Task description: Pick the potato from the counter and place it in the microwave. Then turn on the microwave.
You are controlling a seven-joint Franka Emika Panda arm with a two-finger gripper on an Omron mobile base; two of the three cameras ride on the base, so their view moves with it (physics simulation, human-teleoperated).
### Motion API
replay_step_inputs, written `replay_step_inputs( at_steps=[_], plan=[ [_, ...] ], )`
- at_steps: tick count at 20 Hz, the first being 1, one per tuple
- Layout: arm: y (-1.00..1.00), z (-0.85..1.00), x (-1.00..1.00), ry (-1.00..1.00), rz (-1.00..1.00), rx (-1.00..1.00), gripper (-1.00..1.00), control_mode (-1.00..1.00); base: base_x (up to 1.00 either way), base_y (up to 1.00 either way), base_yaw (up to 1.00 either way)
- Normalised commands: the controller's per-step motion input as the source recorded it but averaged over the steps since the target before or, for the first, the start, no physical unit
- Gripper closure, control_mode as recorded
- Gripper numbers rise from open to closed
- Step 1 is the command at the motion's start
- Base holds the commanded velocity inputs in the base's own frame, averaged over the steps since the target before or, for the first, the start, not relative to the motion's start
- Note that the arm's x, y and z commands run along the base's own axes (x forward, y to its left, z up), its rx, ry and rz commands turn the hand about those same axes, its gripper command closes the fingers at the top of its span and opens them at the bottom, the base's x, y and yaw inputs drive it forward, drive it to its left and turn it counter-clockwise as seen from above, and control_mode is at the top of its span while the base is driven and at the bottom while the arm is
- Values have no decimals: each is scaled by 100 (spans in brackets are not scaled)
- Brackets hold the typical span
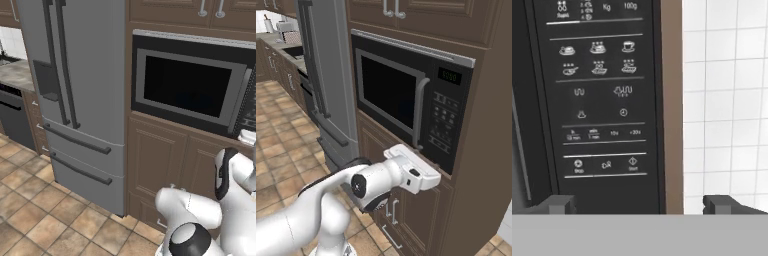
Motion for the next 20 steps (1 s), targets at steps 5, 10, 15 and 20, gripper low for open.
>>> replay_step_inputs(
  at_steps=[5,10,15,20],
  plan=[
    [-17,-5,8,0,0,-1,-100,-100,0,0,0],
    [-15,-5,0,0,0,-2,-100,-100,0,0,0],
    [-13,-4,0,-1,1,-3,-100,-100,0,0,0],
    [-14,-3,0,0,1,-2,-100,-100,0,0,0]
  ],
)
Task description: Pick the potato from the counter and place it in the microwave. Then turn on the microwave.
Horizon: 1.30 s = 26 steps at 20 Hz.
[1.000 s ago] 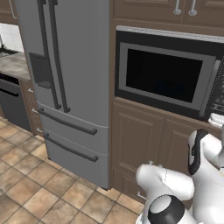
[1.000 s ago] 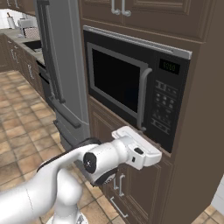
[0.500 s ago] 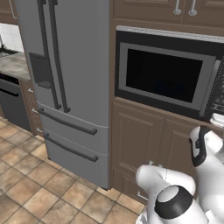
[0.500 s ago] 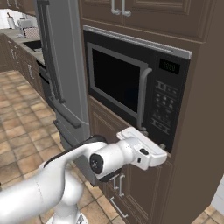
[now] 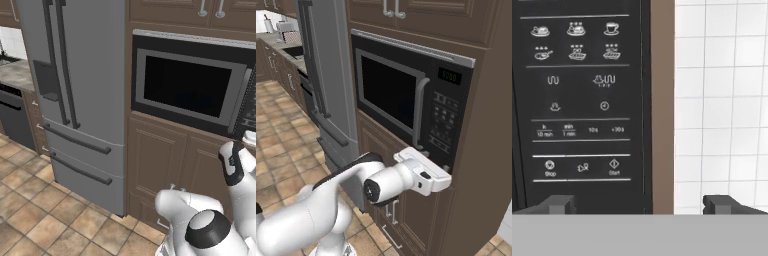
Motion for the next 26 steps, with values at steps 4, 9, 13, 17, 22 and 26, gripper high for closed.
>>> replay_step_inputs(
  at_steps=[4,9,13,17,22,26],
  plan=[
    [-16,-3,0,0,0,-1,-100,-100,0,0,0],
    [-6,-1,11,0,0,0,-100,-100,0,0,0],
    [0,0,11,0,0,0,-100,-100,0,0,0],
    [0,0,11,0,0,0,-100,-100,0,0,0],
    [-6,0,16,0,0,0,-100,-100,0,0,0],
    [-13,0,21,0,0,0,-100,-100,0,0,0]
  ],
)
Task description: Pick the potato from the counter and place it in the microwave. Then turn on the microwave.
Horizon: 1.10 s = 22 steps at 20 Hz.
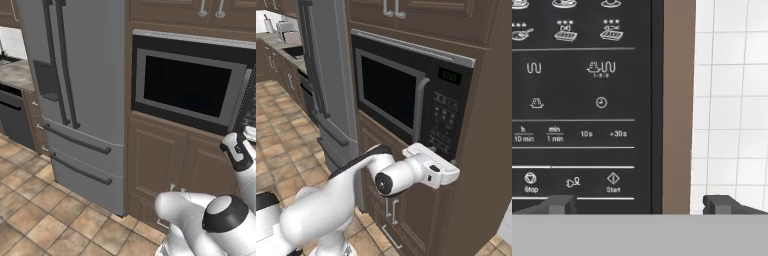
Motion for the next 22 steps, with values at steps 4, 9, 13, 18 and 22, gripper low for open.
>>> replay_step_inputs(
  at_steps=[4,9,13,18,22],
  plan=[
    [-23,0,9,0,0,0,-100,-100,0,0,0],
    [-24,0,0,0,0,0,-100,-100,0,0,0],
    [-18,0,0,0,0,0,-100,-100,0,0,0],
    [-7,0,0,0,0,0,-100,-100,0,0,0],
    [-3,0,0,0,0,0,-100,-100,0,0,0]
  ],
)
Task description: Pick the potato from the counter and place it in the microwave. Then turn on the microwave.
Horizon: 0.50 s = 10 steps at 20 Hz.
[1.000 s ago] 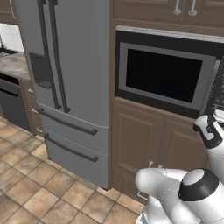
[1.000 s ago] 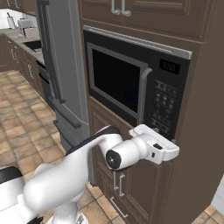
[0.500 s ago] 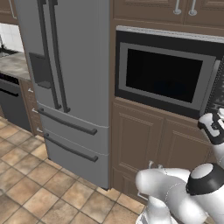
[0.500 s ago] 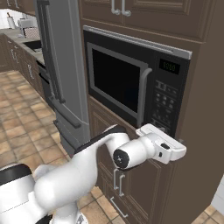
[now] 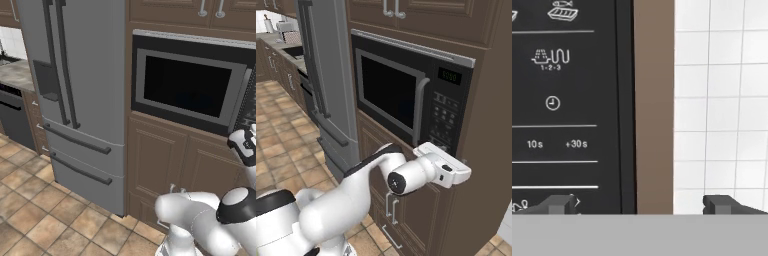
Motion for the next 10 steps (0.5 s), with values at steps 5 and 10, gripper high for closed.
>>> replay_step_inputs(
  at_steps=[5,10],
  plan=[
    [0,0,3,0,0,0,-100,-100,0,0,0],
    [-3,0,14,0,0,0,-100,-100,0,0,0]
  ],
)
